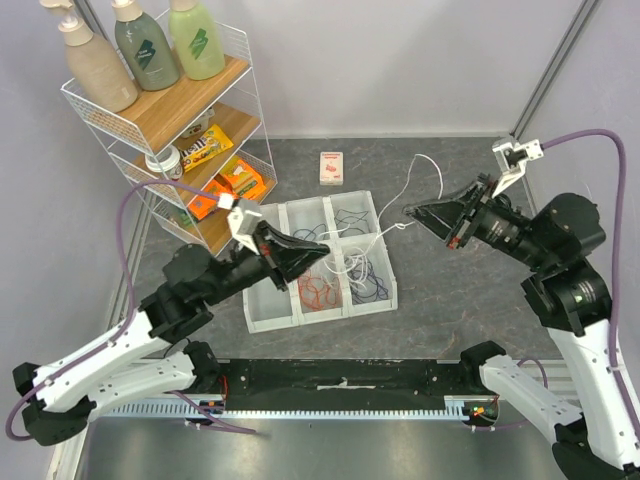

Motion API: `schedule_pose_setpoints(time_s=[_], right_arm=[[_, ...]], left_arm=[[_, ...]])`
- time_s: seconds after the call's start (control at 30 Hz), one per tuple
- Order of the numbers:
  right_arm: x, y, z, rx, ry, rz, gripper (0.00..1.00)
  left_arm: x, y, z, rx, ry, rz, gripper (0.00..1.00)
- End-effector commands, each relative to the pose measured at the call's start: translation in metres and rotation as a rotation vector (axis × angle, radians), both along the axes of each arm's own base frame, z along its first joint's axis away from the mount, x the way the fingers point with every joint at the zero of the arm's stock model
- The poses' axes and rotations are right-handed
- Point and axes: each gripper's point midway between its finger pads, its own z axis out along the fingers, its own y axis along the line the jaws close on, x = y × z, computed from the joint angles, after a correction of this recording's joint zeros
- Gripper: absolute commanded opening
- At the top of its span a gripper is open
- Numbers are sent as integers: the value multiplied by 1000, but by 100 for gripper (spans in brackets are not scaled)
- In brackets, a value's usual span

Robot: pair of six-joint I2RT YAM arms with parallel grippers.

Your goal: Untangle the cables

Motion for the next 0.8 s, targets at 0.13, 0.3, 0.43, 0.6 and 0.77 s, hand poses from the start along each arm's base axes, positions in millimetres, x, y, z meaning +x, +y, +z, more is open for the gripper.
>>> schedule_pose_setpoints(time_s=[0.13, 0.3, 0.43, 0.6, 0.77], right_arm=[[23, -38, -17, -143, 1, -271, 0], [33, -126, 6, -250, 2, -754, 0], [28, -202, 34, -330, -15, -1144, 0], [21, -250, 59, -402, -23, -1420, 0], [12, -276, 95, -407, -67, -1581, 0]], left_arm=[[3, 10, 58, -109, -96, 48, 2], [4, 13, 58, -99, -85, 60, 2], [9, 21, 31, -39, -21, 107, 2], [-4, 23, -28, 21, 131, 65, 2], [-22, 21, -60, 52, 209, -19, 2]])
